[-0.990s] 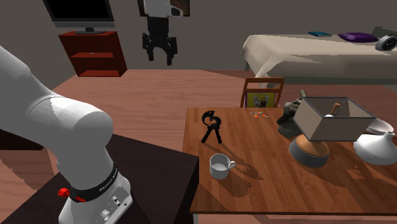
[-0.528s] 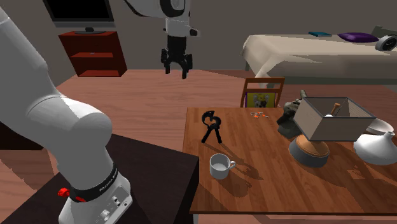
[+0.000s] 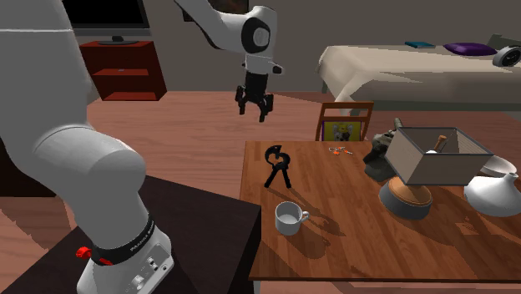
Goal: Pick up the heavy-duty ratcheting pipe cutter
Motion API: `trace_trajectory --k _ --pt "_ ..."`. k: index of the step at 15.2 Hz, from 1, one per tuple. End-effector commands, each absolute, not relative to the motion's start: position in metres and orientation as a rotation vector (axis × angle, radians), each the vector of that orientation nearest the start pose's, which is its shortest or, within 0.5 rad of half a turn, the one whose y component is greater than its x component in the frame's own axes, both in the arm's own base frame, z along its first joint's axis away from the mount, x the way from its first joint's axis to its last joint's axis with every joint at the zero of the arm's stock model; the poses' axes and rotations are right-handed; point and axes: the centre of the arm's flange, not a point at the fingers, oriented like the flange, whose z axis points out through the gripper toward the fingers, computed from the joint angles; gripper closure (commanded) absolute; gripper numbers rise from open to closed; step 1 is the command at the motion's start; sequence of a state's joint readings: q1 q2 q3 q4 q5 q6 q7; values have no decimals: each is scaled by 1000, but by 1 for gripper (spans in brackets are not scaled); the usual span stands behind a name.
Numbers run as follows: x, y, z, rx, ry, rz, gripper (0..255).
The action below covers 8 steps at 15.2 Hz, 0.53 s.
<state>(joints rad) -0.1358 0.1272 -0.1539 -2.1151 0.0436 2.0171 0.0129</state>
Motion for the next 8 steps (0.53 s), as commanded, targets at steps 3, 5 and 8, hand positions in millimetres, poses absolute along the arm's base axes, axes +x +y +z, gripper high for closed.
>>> trace_trajectory --k 3,5,8 --pt "534 -176 294 -3016 554 382 0" --pt "544 -191 273 -3006 581 405 0" --pt "557 -214 240 -2990 621 438 0"
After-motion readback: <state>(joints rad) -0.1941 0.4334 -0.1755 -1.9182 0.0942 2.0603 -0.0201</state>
